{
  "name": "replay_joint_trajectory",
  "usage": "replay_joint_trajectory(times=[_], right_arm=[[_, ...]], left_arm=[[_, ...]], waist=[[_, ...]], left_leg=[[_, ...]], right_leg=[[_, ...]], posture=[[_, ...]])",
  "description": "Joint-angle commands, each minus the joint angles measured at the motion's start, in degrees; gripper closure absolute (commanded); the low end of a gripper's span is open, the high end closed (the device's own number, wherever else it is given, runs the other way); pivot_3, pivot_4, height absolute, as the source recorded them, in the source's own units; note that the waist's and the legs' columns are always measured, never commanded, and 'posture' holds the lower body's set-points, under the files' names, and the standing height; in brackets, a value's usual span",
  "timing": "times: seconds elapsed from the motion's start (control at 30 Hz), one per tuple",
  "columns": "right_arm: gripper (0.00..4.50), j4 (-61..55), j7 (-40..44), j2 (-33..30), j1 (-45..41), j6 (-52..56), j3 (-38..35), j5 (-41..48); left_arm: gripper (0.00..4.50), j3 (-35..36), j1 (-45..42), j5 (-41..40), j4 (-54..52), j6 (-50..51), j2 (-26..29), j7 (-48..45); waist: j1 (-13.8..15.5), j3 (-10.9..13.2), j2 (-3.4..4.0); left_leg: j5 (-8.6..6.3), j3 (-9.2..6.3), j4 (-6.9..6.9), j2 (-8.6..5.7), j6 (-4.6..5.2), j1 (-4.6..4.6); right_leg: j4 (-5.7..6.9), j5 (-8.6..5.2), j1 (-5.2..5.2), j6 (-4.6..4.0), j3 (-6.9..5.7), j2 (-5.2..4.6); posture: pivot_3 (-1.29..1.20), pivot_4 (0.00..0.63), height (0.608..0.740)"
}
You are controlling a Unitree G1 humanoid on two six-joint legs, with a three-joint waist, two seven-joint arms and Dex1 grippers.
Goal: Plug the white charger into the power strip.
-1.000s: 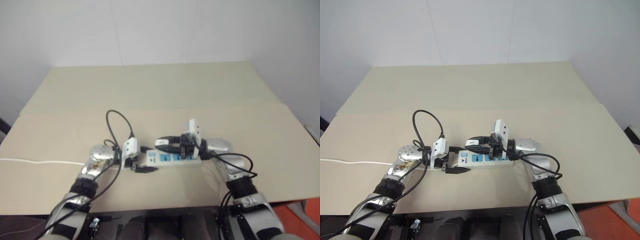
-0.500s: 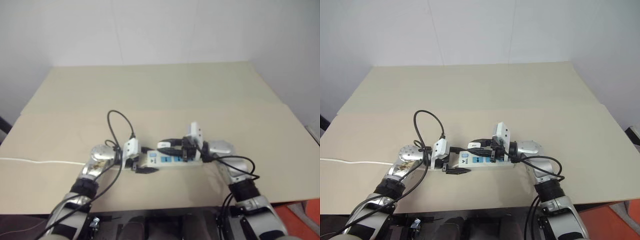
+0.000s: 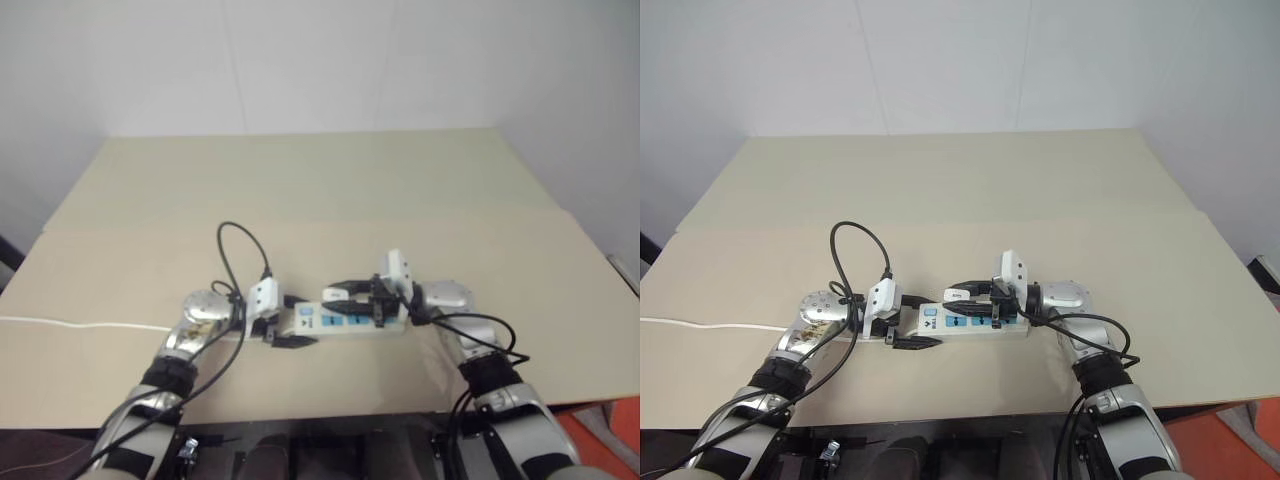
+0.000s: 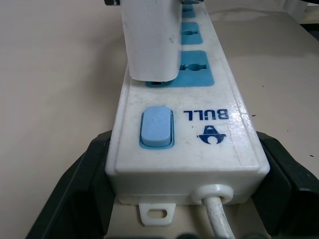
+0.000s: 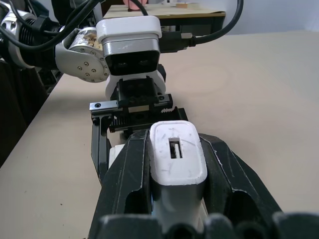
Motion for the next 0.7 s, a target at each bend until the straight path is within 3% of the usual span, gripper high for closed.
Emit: replay_joint_trajectory(times=[0.03, 0.6, 0.7], right_arm=[[3.36, 6.8, 0.5, -3.7, 2.4, 1.2, 2.7, -6.8], [3.36, 5.8, 1.1, -2.0, -0.2, 6.6, 6.7, -8.1], [2.33, 4.7, 0.9, -1.9, -0.3, 7.5, 6.4, -7.7]], left_arm=[[1.19, 1.5, -0.3, 0.8, 0.7, -0.4, 2.9, 0.3], [1.19, 1.3, 0.5, 0.7, -0.3, 0.0, 2.7, 1.0], [1.19, 1.3, 0.7, 0.6, -0.4, 0.1, 2.8, 1.0]], waist=[[0.0, 0.0, -0.06], [-0.1, -0.1, -0.08], [-0.1, -0.1, -0.13]], left_leg=[[0.00, 0.00, 0.00, 0.00, 0.00, 0.01], [-0.01, 0.01, -0.05, 0.08, -0.01, 0.13], [-0.01, 0.01, -0.06, 0.09, -0.01, 0.12]], right_leg=[[0.00, 0.00, 0.00, 0.00, 0.00, 0.00], [0.06, -0.12, 0.02, 0.13, 0.01, 0.03], [0.06, -0.12, 0.00, 0.13, 0.01, 0.03]], posture=[[0.00, 0.150, 0.740], [0.00, 0.150, 0.740], [0.00, 0.150, 0.740]])
